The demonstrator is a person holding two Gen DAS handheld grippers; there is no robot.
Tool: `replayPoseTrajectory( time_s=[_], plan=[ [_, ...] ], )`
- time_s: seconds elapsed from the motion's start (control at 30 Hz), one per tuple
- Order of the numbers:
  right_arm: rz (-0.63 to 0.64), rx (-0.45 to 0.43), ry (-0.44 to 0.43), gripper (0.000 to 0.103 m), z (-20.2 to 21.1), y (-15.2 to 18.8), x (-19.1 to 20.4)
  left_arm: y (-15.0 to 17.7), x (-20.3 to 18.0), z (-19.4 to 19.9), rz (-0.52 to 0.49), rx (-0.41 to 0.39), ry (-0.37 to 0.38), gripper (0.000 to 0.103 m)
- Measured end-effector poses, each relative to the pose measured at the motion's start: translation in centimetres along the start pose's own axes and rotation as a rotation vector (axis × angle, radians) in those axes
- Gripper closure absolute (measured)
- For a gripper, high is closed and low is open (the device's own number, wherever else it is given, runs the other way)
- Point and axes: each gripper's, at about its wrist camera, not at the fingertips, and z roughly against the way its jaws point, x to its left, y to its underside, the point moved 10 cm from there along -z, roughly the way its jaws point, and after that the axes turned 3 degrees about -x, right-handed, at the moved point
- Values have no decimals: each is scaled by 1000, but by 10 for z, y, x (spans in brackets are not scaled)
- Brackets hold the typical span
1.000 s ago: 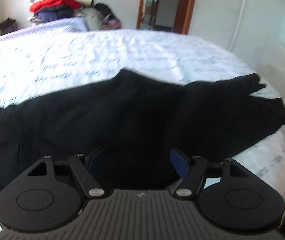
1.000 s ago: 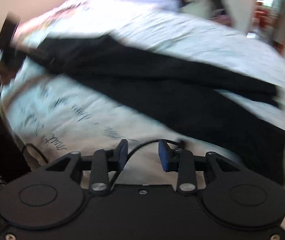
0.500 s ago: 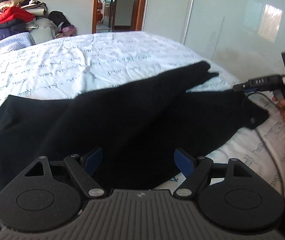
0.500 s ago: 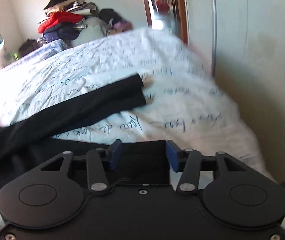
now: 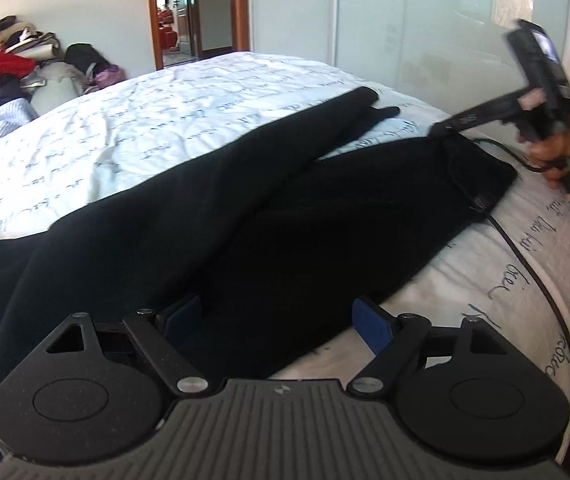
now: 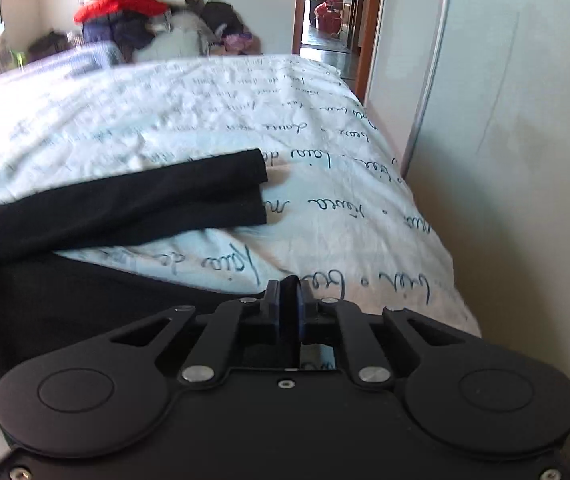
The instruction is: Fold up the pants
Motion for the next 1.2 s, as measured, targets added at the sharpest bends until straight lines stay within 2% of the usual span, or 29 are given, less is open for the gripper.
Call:
replayPoseTrajectory(
  time_s=[0.03, 0.07, 0.1, 0.13, 0.2, 0.33, 0.37, 0.43, 0.5, 0.53, 0.57, 0.6, 0.63, 0.73, 0.77, 0.8, 0.87, 0.93, 1.07, 1.13, 1.17, 1.2],
  plan=[
    [5, 4, 20, 95, -1, 1, -1, 0, -3, 0, -10, 1, 0, 19],
    [4, -10, 46, 89, 5, 0, -3, -1, -4, 0, -20, -3, -4, 18],
    [-1, -32, 70, 78, 16, 0, -7, -2, -4, 1, -29, -11, -12, 17],
    [-11, -62, 99, 76, 30, 0, -12, -4, -4, 2, -36, -24, -27, 16],
    [-40, -99, 127, 76, 60, 6, -21, -7, -1, 2, -27, -45, -59, 12],
    [-157, -75, 65, 75, 102, 37, -30, -7, 7, -7, 31, -34, -39, 12],
    [-164, -84, 108, 75, 118, 40, -31, -5, 7, -10, 32, -23, -33, 12],
    [-28, -201, 259, 75, 171, 29, -18, -3, 6, -12, 16, -10, -41, 12],
    [232, -358, 467, 71, 227, 10, 8, -5, 2, -11, -9, -22, -49, 11],
    [342, -401, 545, 65, 243, 3, 17, -5, 1, -12, -16, -25, -53, 11],
    [392, -418, 561, 47, 249, 0, 22, -5, 0, -12, -19, -30, -57, 11],
    [379, -409, 515, 34, 245, 0, 21, -5, 0, -12, -18, -37, -59, 10],
    [312, -380, 438, 32, 235, 4, 17, -4, 0, -13, -11, -45, -62, 10],
    [6, -237, 201, 35, 178, 33, 0, -1, -3, -12, -4, -44, -68, 10],
    [-96, -191, 131, 43, 158, 45, -4, -1, -3, -10, -13, -46, -69, 10],
    [-191, -151, 74, 56, 142, 55, -7, 1, -1, -5, -29, -52, -77, 10],
    [-357, -104, -14, 63, 118, 71, -8, 1, 0, 0, -60, -61, -103, 10],
    [-440, -72, -26, 62, 105, 81, -10, 1, 1, 2, -74, -71, -115, 10],
    [-510, -53, -91, 60, 88, 87, 2, -1, 1, 1, -57, -73, -110, 10],
    [-513, -64, -82, 72, 84, 85, 2, 0, -1, 1, -51, -74, -102, 10],
    [-516, -75, -82, 91, 86, 83, 2, -1, -1, 2, -52, -75, -101, 10],
    [-520, -93, -85, 92, 91, 79, 0, -1, -1, 3, -55, -77, -102, 10]
  ],
)
